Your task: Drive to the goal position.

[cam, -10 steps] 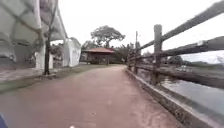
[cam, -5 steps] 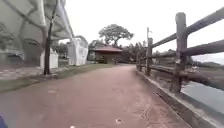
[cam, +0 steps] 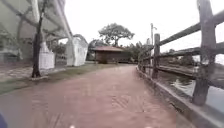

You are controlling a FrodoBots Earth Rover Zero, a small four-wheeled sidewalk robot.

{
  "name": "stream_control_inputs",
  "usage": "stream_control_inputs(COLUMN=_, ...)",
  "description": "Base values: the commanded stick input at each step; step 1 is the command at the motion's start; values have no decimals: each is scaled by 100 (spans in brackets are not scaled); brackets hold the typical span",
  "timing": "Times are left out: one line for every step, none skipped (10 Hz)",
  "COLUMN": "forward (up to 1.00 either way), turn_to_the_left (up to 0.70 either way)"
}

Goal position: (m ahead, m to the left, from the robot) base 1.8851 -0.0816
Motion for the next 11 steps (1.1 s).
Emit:
stream_control_inputs(forward=100, turn_to_the_left=1)
stream_control_inputs(forward=100, turn_to_the_left=0)
stream_control_inputs(forward=100, turn_to_the_left=0)
stream_control_inputs(forward=100, turn_to_the_left=0)
stream_control_inputs(forward=100, turn_to_the_left=0)
stream_control_inputs(forward=100, turn_to_the_left=0)
stream_control_inputs(forward=100, turn_to_the_left=3)
stream_control_inputs(forward=100, turn_to_the_left=10)
stream_control_inputs(forward=100, turn_to_the_left=0)
stream_control_inputs(forward=100, turn_to_the_left=0)
stream_control_inputs(forward=100, turn_to_the_left=0)
